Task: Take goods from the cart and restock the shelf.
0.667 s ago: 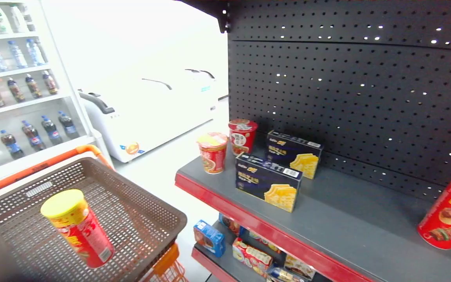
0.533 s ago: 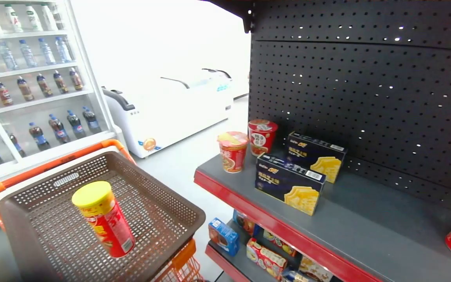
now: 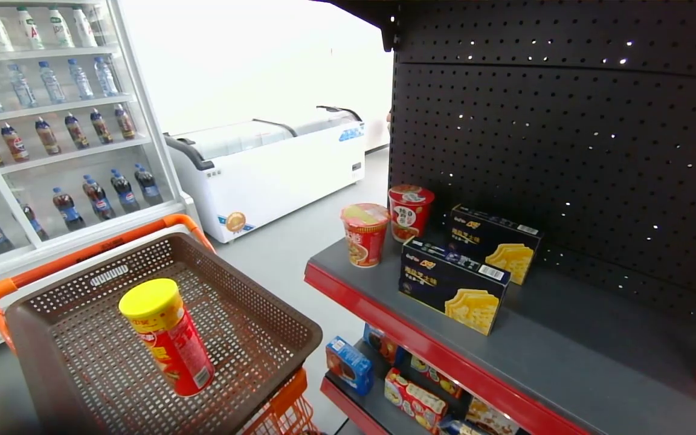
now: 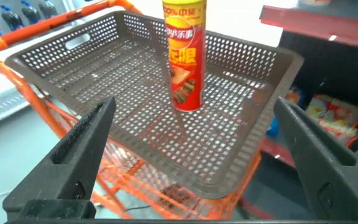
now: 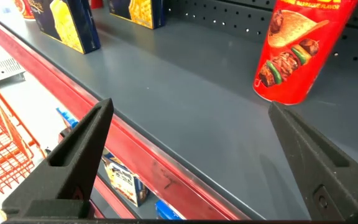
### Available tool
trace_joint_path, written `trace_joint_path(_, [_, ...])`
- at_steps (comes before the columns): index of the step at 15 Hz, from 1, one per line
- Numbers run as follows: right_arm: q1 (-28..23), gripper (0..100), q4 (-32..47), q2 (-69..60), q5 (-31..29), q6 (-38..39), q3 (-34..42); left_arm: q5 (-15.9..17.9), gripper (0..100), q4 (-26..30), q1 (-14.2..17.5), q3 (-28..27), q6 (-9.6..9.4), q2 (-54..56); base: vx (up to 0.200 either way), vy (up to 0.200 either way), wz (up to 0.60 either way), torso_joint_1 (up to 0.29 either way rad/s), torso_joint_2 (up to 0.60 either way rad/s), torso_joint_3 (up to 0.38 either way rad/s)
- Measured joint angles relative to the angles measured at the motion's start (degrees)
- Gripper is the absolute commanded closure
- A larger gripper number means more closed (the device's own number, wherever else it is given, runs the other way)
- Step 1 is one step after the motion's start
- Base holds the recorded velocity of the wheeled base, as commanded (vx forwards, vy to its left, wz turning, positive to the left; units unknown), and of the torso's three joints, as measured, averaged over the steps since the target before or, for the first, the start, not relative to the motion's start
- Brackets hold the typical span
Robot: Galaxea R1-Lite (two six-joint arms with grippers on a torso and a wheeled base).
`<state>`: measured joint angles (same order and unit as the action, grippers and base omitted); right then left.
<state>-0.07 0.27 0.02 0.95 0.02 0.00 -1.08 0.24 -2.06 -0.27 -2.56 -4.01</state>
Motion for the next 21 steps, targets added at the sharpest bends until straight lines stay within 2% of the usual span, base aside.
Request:
trace_joint_path(1, [0.00, 0, -0.02, 0.00, 0.00, 0.00, 0.00, -0.22, 0, 0.00, 0.59, 0.00, -0.99, -1.00, 0.000, 0.000, 0.00, 0.000, 0.00, 0.000])
trace_joint_path(3, [0.00, 0, 0.00, 0.00, -0.02, 0.02, 0.00, -0.61, 0, 0.22, 2.80, -0.22, -1.13, -3.93, 0.000, 0.000, 0.00, 0.000, 0.00, 0.000])
trace_joint_path(5, [-0.04, 0, -0.02, 0.00, 0.00, 0.02, 0.00, -0.88, 0, 4.64, 3.21, -4.80, -0.72, -8.44, 0.000, 0.000, 0.00, 0.000, 0.00, 0.000])
trace_joint_path(7, [0.00, 0, 0.00, 0.00, 0.00, 0.05, 0.00, -0.37, 0, 13.00, 2.58, -17.29, 0.22, -15.45, 0.000, 0.000, 0.00, 0.000, 0.00, 0.000])
trace_joint_path(8, [0.00, 0, -0.02, 0.00, 0.00, 0.00, 0.00, 0.24, 0, 17.35, 2.24, -25.66, 0.90, -20.71, 0.000, 0.000, 0.00, 0.000, 0.00, 0.000])
trace_joint_path(10, [-0.02, 0, 0.00, 0.00, 0.00, 0.00, 0.00, 1.95, 0, 18.51, 2.16, -38.29, 2.27, -33.02, 0.000, 0.000, 0.00, 0.000, 0.00, 0.000])
trace_joint_path(11, [-0.02, 0, 0.00, 0.00, 0.00, -0.02, 0.00, 2.74, 0, 17.35, 2.28, -41.46, 2.67, -38.99, 0.000, 0.000, 0.00, 0.000, 0.00, 0.000])
trace_joint_path(12, [-0.02, 0, 0.00, 0.00, 0.00, 0.00, 0.00, 3.33, 0, 15.24, 2.36, -42.29, 2.89, -44.22, 0.000, 0.000, 0.00, 0.000, 0.00, 0.000])
trace_joint_path(14, [0.00, 0, 0.00, 0.00, -0.02, 0.00, 0.00, 4.04, 0, 7.19, 2.47, -37.63, 2.40, -52.98, 0.000, 0.000, 0.00, 0.000, 0.00, 0.000])
trace_joint_path(17, [0.00, 0, -0.02, 0.00, 0.00, 0.02, 0.00, 3.82, 0, -11.51, 2.72, -26.14, 1.56, -64.76, 0.000, 0.000, 0.00, 0.000, 0.00, 0.000])
trace_joint_path(21, [-0.04, 0, 0.00, 0.00, -0.02, 0.00, 0.00, 2.96, 0, -28.76, 3.33, -17.26, 1.34, -75.89, 0.000, 0.000, 0.00, 0.000, 0.00, 0.000])
